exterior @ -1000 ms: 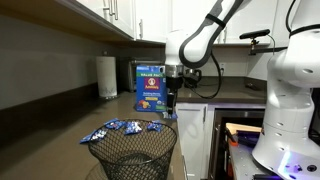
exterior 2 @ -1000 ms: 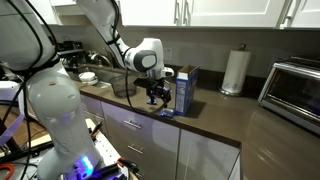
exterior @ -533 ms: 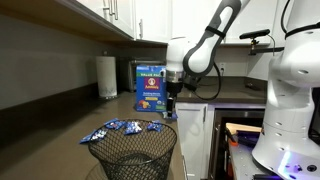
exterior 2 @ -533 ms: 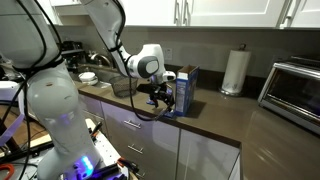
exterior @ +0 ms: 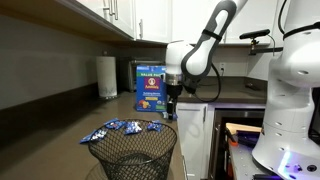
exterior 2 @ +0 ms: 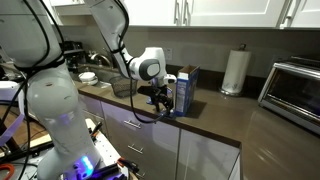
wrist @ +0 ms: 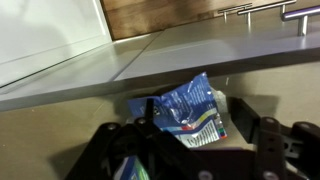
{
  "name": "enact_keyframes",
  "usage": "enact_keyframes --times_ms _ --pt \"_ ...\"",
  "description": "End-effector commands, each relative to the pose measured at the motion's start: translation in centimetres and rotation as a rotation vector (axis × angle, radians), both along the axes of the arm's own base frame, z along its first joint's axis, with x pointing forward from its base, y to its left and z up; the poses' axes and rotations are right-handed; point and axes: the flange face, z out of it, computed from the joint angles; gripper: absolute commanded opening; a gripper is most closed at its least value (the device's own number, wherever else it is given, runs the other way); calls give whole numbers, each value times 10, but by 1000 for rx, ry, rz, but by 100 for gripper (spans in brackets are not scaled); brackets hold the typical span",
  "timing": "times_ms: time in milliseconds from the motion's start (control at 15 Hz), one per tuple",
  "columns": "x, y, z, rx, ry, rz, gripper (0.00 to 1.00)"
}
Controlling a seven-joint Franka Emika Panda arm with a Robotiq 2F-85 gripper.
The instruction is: Put a blue sachet inside the box
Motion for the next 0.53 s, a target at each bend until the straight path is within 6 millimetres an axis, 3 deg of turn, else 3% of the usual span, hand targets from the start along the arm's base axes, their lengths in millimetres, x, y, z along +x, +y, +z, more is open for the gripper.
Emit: enact_keyframes --times_ms 0,67,133,200,467 --pt "8 -1 -2 15 -12 0 60" --pt "9 0 0 14 -15 1 46" --pt "9 0 1 12 -18 3 45" --pt "9 2 4 8 -22 7 31" --pt "8 10 13 -16 -32 24 43"
